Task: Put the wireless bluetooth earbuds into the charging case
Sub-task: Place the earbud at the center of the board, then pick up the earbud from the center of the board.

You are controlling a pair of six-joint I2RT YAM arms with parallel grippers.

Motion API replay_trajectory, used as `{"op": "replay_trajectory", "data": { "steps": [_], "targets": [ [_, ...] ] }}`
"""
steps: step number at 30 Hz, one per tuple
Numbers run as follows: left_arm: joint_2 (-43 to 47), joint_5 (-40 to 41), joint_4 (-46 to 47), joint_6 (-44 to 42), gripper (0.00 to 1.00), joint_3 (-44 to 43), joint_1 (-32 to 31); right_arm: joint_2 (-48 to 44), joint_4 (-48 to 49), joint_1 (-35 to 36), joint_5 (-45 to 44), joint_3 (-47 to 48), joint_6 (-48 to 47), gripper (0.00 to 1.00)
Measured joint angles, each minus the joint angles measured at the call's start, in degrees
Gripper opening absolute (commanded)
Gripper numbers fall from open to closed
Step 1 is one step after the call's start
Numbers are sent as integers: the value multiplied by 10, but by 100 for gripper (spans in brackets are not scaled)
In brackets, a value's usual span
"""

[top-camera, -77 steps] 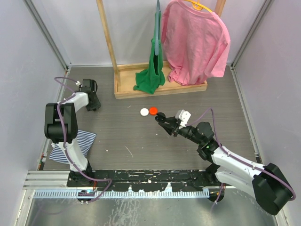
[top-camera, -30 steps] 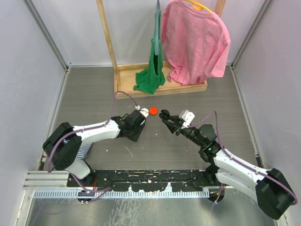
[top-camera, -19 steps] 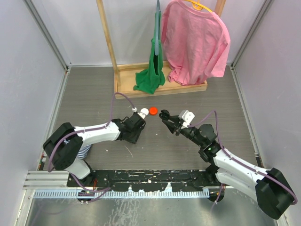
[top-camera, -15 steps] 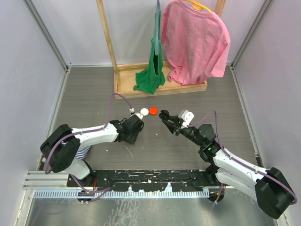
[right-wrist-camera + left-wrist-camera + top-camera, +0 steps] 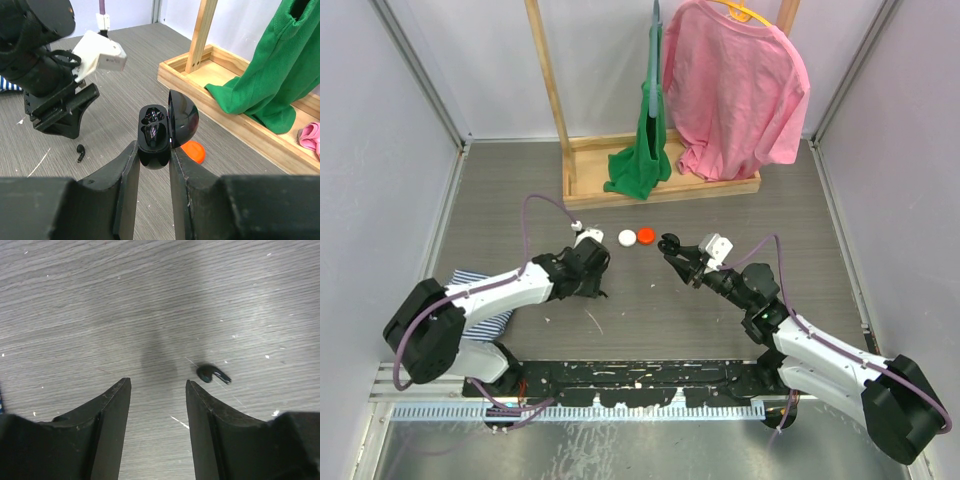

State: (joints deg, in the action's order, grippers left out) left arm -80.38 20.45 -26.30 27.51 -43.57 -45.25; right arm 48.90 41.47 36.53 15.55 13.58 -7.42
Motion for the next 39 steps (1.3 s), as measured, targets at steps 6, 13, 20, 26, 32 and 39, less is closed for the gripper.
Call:
{"op": "replay_trajectory", "data": {
  "steps": [6, 13, 20, 26, 32, 39],
  "targets": [
    [45, -29, 5, 53, 57, 5, 0, 0, 0, 0, 0, 0, 0, 23],
    [36, -47, 30, 106, 55, 14, 0, 0, 0, 0, 0, 0, 0, 24],
    [-11, -66, 62, 139, 50, 17, 5, 0, 0, 0, 0, 0, 0, 23],
    [-34, -84, 78, 156, 37, 17, 17, 0, -1, 0, 0, 0, 0, 24],
    [-33, -98, 100, 165, 19, 28, 33, 0, -4, 0, 0, 0, 0, 24],
    [-32, -138, 126, 136, 15, 36, 48, 0, -4, 0, 0, 0, 0, 24]
  ]
}}
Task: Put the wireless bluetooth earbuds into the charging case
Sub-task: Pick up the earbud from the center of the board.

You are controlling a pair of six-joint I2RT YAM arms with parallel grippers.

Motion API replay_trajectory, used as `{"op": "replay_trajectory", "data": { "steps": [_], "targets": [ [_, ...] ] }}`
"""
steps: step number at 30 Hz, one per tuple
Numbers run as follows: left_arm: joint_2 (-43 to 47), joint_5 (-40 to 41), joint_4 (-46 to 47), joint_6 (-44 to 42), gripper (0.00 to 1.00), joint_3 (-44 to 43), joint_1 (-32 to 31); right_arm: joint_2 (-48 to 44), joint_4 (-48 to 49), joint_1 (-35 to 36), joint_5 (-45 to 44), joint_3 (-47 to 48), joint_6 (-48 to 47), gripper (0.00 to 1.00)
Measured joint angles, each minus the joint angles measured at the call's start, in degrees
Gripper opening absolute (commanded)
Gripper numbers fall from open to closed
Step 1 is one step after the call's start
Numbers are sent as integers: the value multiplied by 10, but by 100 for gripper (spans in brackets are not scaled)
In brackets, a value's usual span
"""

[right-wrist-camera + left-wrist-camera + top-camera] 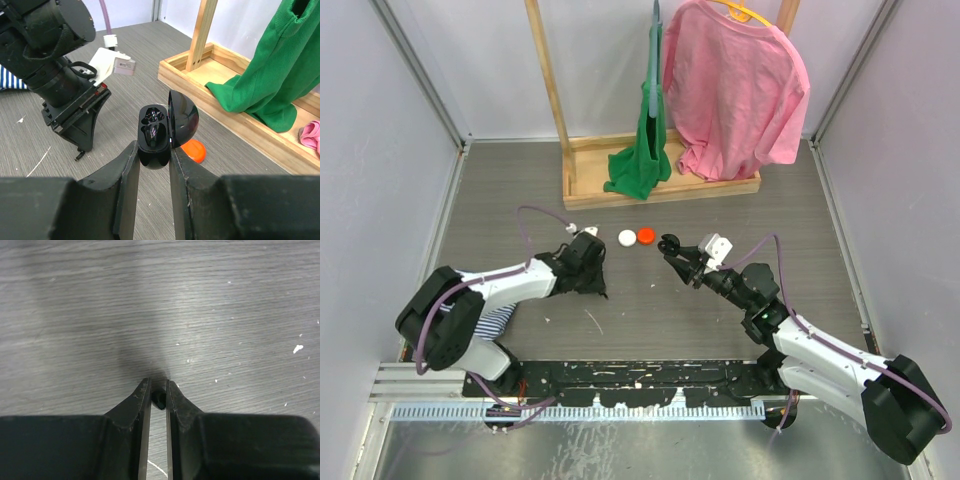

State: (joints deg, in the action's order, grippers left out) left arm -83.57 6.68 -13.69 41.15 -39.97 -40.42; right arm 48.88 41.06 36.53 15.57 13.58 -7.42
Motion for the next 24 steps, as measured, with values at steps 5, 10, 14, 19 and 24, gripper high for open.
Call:
{"op": "replay_trajectory", "data": {
  "steps": [5, 10, 14, 19, 24],
  "targets": [
    [-54, -47, -17, -67, 13, -59, 0, 0, 0, 0, 0, 0, 0, 24],
    [-103, -88, -41, -154, 16, -115, -5, 0, 0, 0, 0, 0, 0, 24],
    [-122, -91, -66, -228, 26, -146, -25, 0, 0, 0, 0, 0, 0, 24],
    [-120, -85, -87, -273, 41, -152, -47, 0, 0, 0, 0, 0, 0, 24],
    [-75, -54, -111, -250, 46, -152, -53, 4, 0, 0, 0, 0, 0, 24]
  ]
}}
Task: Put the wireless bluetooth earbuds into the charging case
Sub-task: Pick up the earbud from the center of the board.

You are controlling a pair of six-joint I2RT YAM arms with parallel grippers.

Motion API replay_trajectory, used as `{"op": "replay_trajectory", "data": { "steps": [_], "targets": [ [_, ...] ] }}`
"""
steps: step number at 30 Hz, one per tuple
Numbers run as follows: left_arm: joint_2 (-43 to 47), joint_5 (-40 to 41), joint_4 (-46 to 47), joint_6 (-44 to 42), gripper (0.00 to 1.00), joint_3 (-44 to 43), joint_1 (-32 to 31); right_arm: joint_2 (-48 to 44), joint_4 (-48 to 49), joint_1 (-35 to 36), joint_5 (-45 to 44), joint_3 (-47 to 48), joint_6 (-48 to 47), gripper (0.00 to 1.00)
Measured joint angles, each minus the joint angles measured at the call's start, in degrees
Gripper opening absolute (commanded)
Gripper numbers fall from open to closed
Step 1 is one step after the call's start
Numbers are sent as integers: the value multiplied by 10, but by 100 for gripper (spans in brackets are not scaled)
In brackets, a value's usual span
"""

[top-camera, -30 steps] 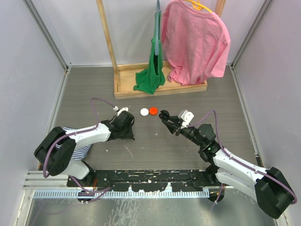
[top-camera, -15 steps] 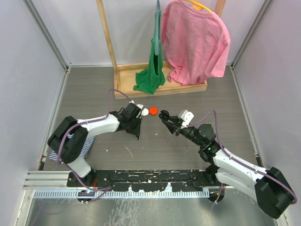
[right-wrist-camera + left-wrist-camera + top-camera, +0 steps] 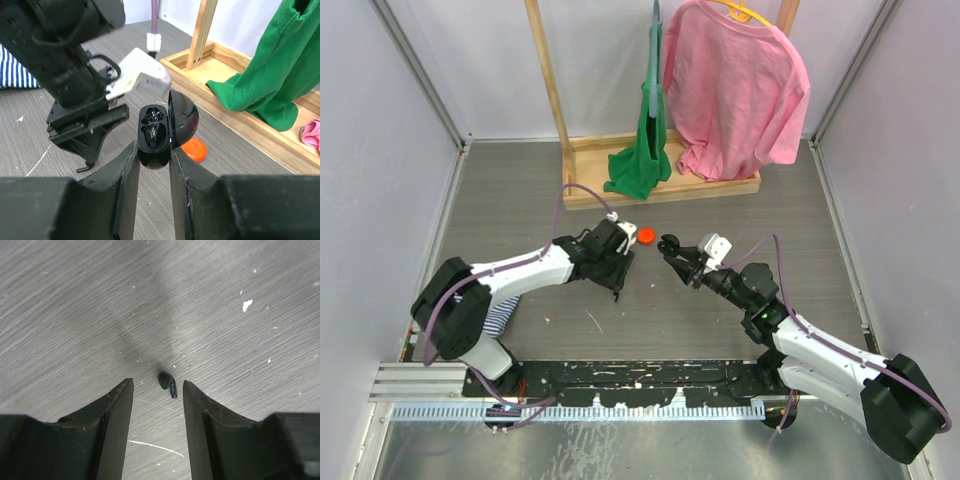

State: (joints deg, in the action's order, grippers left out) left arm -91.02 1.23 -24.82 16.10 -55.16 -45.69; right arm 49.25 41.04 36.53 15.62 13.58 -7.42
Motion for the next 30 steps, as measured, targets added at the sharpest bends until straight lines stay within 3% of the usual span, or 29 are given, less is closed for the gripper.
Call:
{"op": "replay_trajectory", "data": {
  "steps": [5, 13, 30],
  "targets": [
    [40, 40, -8, 74, 47, 2, -9, 0, 0, 0, 0, 0, 0, 24],
    [20, 67, -21, 160, 46, 7, -23, 0, 0, 0, 0, 0, 0, 24],
    [-35, 74, -33, 176, 40, -1, -24, 0, 0, 0, 0, 0, 0, 24]
  ]
}}
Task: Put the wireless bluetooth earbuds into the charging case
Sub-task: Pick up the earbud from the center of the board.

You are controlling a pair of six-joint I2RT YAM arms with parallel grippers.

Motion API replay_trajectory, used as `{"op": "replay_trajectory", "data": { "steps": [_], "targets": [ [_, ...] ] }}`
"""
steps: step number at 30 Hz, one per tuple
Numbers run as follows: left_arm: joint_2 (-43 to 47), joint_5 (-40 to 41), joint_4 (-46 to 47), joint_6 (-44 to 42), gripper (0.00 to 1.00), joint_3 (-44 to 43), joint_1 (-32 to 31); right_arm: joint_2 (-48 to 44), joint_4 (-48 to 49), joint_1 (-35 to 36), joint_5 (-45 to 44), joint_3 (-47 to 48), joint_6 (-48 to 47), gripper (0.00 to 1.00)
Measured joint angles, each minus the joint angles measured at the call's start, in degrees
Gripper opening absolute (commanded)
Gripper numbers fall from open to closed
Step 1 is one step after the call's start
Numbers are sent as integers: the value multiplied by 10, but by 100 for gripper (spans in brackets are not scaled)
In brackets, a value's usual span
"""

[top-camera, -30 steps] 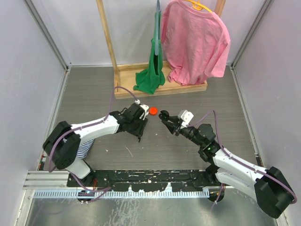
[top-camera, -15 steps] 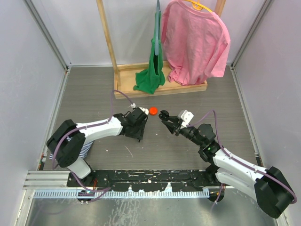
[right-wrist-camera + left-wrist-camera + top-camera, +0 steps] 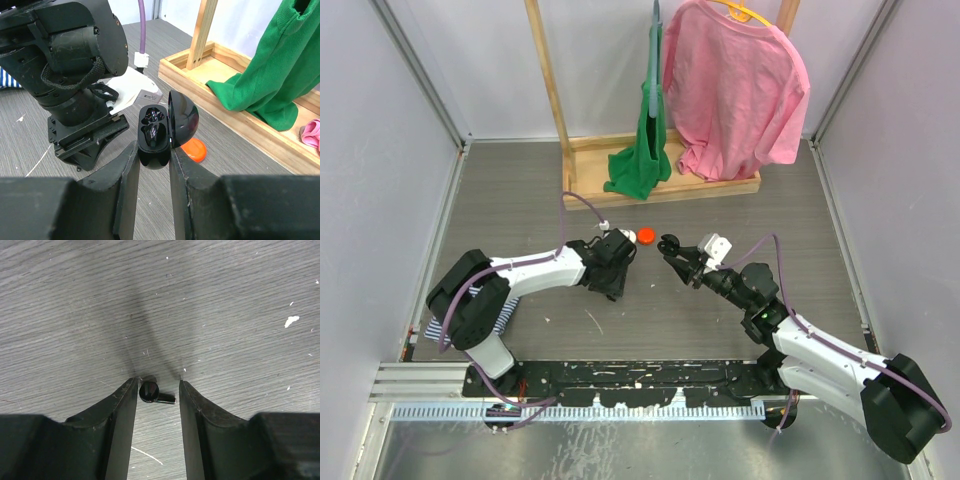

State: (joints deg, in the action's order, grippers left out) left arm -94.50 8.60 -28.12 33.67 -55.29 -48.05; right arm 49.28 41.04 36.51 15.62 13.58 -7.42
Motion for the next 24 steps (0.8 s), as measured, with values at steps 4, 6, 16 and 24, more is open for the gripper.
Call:
{"op": "replay_trajectory", "data": {
  "steps": [4, 6, 16, 24],
  "targets": [
    [0, 0, 0, 2, 39, -1, 0, 0, 0, 0, 0, 0, 0, 24],
    [0, 0, 0, 3, 37, -1, 0, 0, 0, 0, 0, 0, 0, 24],
    [0, -7, 0, -3, 30, -2, 0, 0, 0, 0, 0, 0, 0, 24],
    [-18, -16, -5, -38, 32, -35, 0, 0, 0, 0, 0, 0, 0, 24]
  ]
}}
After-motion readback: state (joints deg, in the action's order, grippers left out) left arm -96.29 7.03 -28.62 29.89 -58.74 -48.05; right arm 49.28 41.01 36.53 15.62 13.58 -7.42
